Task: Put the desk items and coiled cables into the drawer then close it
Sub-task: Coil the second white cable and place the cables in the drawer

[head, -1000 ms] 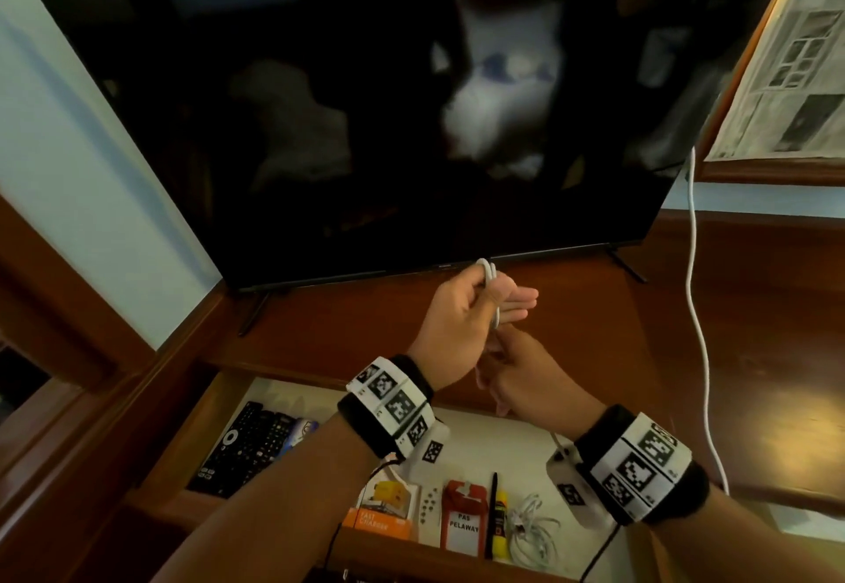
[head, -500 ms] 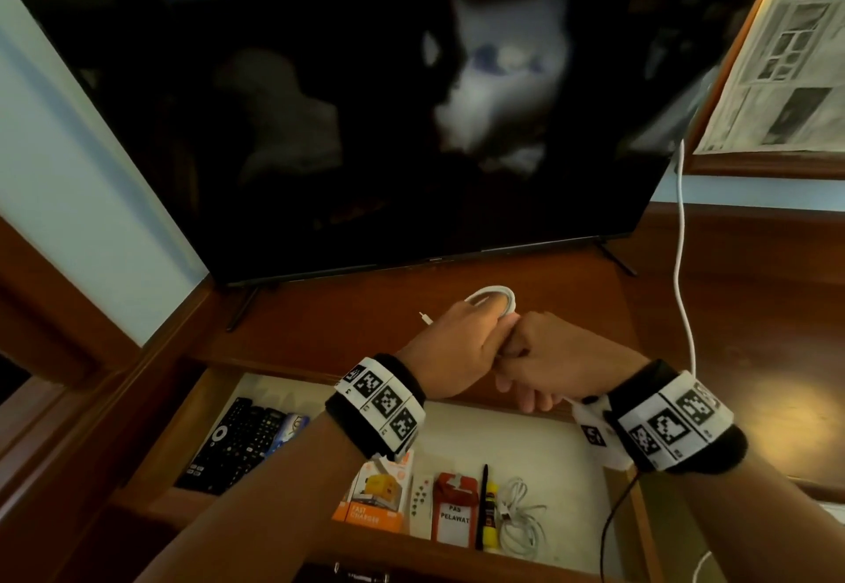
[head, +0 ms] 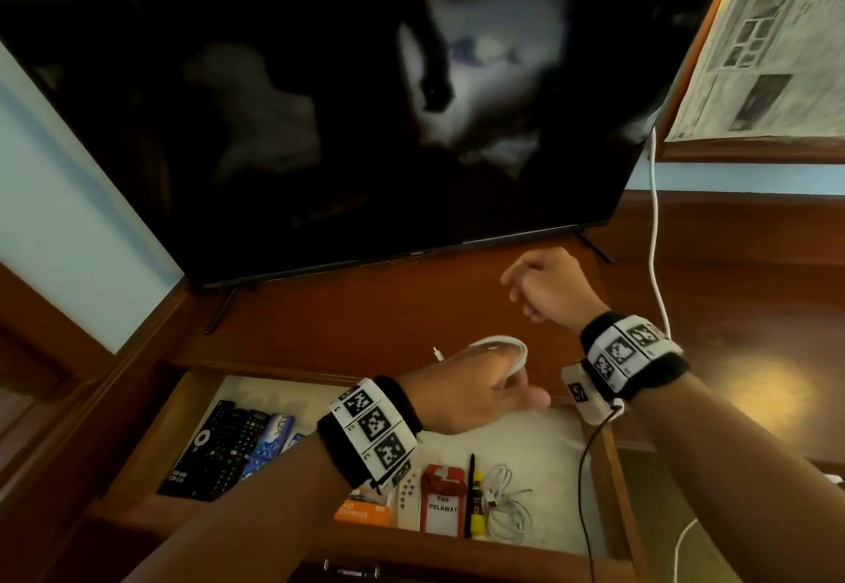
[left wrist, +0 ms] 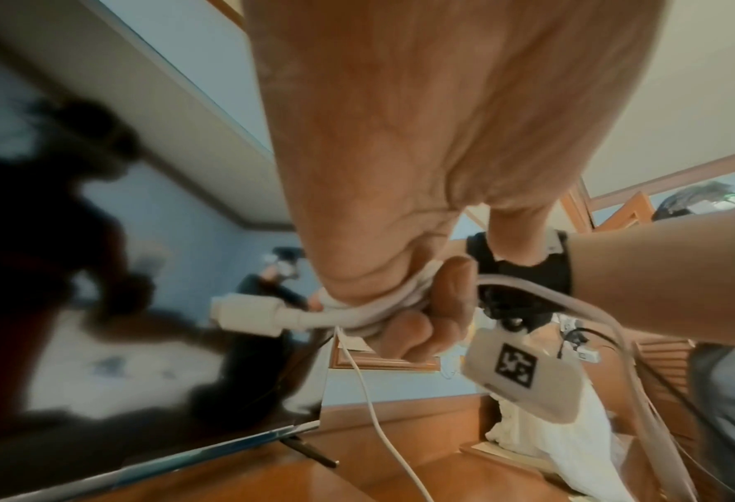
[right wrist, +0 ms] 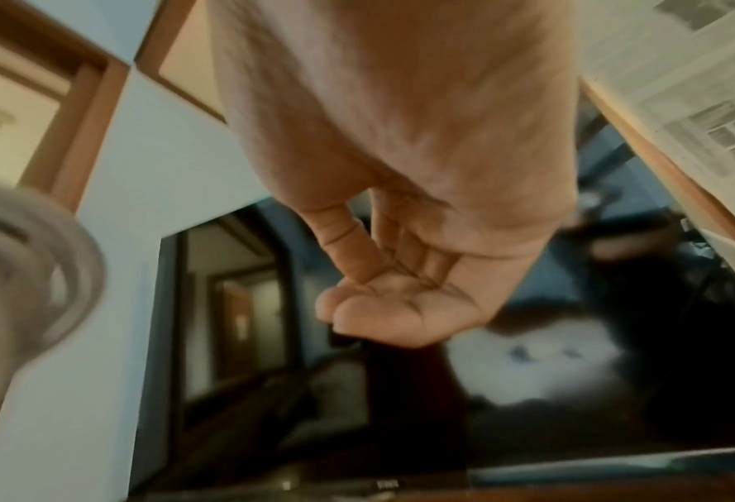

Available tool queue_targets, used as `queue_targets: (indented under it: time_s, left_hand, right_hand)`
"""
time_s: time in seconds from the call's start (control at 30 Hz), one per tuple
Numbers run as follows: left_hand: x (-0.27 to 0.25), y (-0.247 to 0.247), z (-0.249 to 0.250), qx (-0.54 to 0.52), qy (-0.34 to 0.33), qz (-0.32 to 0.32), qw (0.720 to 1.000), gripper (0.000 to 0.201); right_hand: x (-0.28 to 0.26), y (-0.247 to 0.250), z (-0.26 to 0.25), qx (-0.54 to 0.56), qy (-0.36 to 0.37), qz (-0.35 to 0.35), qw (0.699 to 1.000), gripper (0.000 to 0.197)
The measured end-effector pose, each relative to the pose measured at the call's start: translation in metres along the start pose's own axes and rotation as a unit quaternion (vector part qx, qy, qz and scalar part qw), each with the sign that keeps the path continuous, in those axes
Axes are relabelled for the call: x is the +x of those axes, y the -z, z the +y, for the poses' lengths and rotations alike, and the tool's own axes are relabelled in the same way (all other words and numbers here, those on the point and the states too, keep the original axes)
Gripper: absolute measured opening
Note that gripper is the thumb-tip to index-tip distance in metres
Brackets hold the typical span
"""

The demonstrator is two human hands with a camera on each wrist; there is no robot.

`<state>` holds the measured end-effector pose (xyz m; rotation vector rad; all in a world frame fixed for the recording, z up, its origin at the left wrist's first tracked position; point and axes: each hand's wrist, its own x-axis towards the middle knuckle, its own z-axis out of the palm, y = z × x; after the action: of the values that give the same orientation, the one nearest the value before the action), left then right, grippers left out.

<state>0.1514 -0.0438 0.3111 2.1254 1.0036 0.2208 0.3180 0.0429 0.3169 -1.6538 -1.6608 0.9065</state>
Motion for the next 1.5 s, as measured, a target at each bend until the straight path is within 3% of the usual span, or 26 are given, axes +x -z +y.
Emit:
queue_targets:
  time_s: [0.1, 0.17, 0.23, 0.3, 0.37, 0.43, 0.5, 0.57, 0.7, 0.83, 0.97, 1.07, 1.17, 1.23, 1.33, 1.5]
  left_hand:
    - [0.006, -0.009, 0.007, 0.042, 0.009, -0.073, 0.996, 0.041]
    - [0.008, -0.012, 0.005, 0.06, 0.009, -0.064, 0.996, 0.041]
    - [0.009, -0.006, -0.005, 0.038, 0.016, 0.004, 0.999, 0.04]
    - [0.012, 0.005, -0.021, 0.0, 0.039, 0.108, 0.993, 0.039]
    - [0.016, 0.017, -0.036, -0.014, 0.064, 0.205, 0.977, 0.04]
    - [0.02, 0.025, -0.049, -0.031, 0.081, 0.288, 0.954, 0.04]
    - [0.025, 0.032, -0.058, -0.059, 0.103, 0.34, 0.933, 0.042]
    - [0.027, 0.036, -0.062, -0.101, 0.104, 0.364, 0.92, 0.04]
    - [0.022, 0.039, -0.059, -0.199, 0.087, 0.336, 0.917, 0.042]
    - [0.005, 0.042, -0.044, -0.313, 0.048, 0.17, 0.933, 0.056]
    - [-0.009, 0.048, -0.032, -0.441, -0.022, 0.093, 0.892, 0.04]
    - [-0.014, 0.049, -0.028, -0.497, -0.049, 0.072, 0.864, 0.04]
    - [-0.013, 0.046, -0.028, -0.558, -0.053, 0.079, 0.825, 0.043]
    - [-0.01, 0.045, -0.027, -0.589, -0.048, 0.103, 0.8, 0.044]
    - [-0.005, 0.042, -0.024, -0.594, -0.015, 0.157, 0.789, 0.042]
    - [0.005, 0.038, -0.012, -0.485, 0.018, 0.29, 0.825, 0.037]
  right_hand:
    - [0.015, -0.009, 0.01, -0.055, 0.013, -0.035, 0.998, 0.028]
    - [0.021, -0.008, 0.02, -0.098, 0.008, -0.044, 0.994, 0.028]
    - [0.02, -0.006, 0.028, -0.097, 0.008, -0.038, 0.995, 0.027]
    - [0.012, -0.006, 0.028, -0.029, 0.026, -0.024, 0.999, 0.024]
    - [-0.005, -0.01, 0.02, 0.048, 0.049, -0.022, 0.997, 0.022]
    - [-0.024, -0.015, 0.012, 0.075, 0.078, -0.063, 0.992, 0.023]
    - [-0.04, -0.023, 0.007, 0.032, 0.115, -0.122, 0.985, 0.025]
    - [-0.047, -0.034, 0.008, -0.039, 0.157, -0.124, 0.979, 0.029]
    - [-0.047, -0.041, 0.007, -0.054, 0.193, -0.015, 0.98, 0.019]
    - [-0.045, -0.028, 0.001, -0.021, 0.303, 0.068, 0.95, 0.022]
    - [-0.044, -0.028, -0.006, 0.02, 0.354, 0.097, 0.93, 0.024]
    - [-0.047, -0.032, -0.009, 0.059, 0.327, 0.093, 0.939, 0.025]
    - [-0.062, -0.033, -0.018, 0.175, 0.262, -0.004, 0.949, 0.03]
    - [-0.07, -0.034, -0.022, 0.195, 0.247, -0.038, 0.948, 0.028]
    - [-0.069, -0.04, -0.02, 0.087, 0.259, 0.033, 0.961, 0.019]
    - [-0.065, -0.039, -0.025, 0.108, 0.262, 0.114, 0.952, 0.021]
